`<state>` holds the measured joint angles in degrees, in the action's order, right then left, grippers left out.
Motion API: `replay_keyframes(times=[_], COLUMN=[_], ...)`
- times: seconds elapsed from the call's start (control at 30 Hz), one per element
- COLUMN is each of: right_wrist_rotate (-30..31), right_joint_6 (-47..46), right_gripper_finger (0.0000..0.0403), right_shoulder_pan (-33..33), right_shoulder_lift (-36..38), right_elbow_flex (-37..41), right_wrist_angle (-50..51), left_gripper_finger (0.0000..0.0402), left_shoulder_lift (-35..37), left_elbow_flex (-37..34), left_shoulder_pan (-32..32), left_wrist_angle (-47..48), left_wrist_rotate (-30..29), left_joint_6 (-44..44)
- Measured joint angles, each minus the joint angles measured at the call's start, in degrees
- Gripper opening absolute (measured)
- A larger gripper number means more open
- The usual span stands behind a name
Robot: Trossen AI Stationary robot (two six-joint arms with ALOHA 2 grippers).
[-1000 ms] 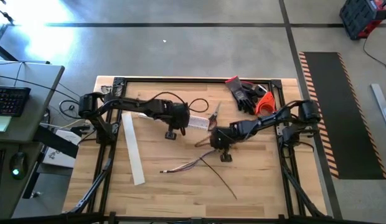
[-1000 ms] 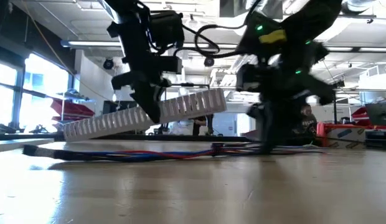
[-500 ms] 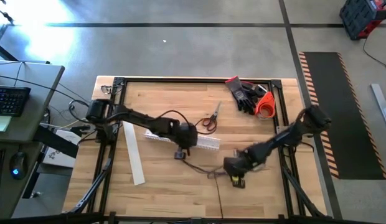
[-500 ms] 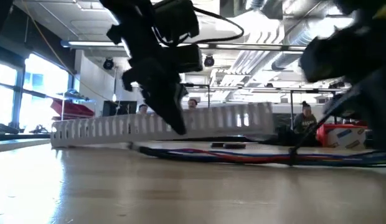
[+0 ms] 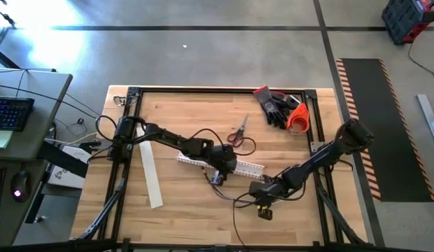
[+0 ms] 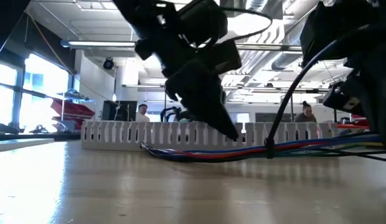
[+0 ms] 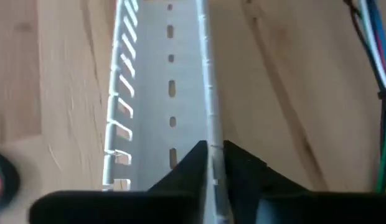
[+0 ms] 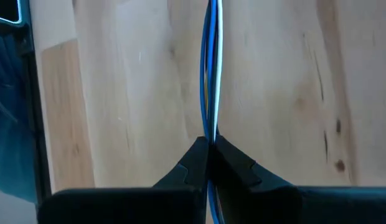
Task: Ziptie cables
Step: Put the zip tied cables into the white cable duct
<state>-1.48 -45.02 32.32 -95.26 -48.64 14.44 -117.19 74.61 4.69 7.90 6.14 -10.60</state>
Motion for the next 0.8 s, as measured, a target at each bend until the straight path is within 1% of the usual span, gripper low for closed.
replay_keyframes(times=[0.07, 0.17, 0.27, 0.37, 0.43, 0.57, 0.67, 0.73, 0.8], right_wrist_rotate=[0.04, 0.69, 2.64, 4.38, 5.11, 6.48, 7.48, 7.48, 7.71], right_joint_6=[-0.07, -0.02, -0.01, 0.05, 0.0, -0.04, 0.01, 0.07, 0.53], right_gripper_finger=[0.0002, 0.0002, 0.0002, 0.0002, 0.0002, 0.0002, 0.0002, 0.0002, 0.0002], right_shoulder_pan=[0.02, 0.04, 0.08, 0.08, 0.08, 0.17, 0.35, 0.37, 0.34], right_shoulder_lift=[0.01, 0.02, 0.02, 0.02, 0.04, 0.04, 0.04, 0.04, 0.04], right_elbow_flex=[-0.02, -0.02, 0.49, 1.21, 1.71, 2.73, 3.14, 3.56, 3.61], right_wrist_angle=[0.06, 0.15, 0.04, 0.28, 0.21, -0.6, -1.09, -1.93, -2.49], left_gripper_finger=[0.0065, 0.0105, 0.0135, 0.015, 0.0152, 0.0146, 0.0138, 0.0134, 0.0131], left_shoulder_lift=[-0.05, 0.84, 2.73, 5.02, 7.65, 15.75, 21.35, 23.9, 24.97], left_elbow_flex=[1.8, 4.22, 6.46, 6.48, 4.89, -0.15, -5.81, -10.25, -14.39], left_shoulder_pan=[0.04, -0.13, -0.17, 0.11, 0.91, 3.38, 5.14, 6.43, 7.68], left_wrist_angle=[2.51, 10.29, 18.37, 26.45, 29.03, 27.23, 25.41, 21.51, 18.69], left_wrist_rotate=[-1.54, -5.48, -8.7, -8.43, -5.98, -1.19, 2.4, 4.08, 5.01], left_joint_6=[-1.68, -4.99, -6.48, -7.03, -7.44, -6.57, -5.26, -4.04, -3.62])
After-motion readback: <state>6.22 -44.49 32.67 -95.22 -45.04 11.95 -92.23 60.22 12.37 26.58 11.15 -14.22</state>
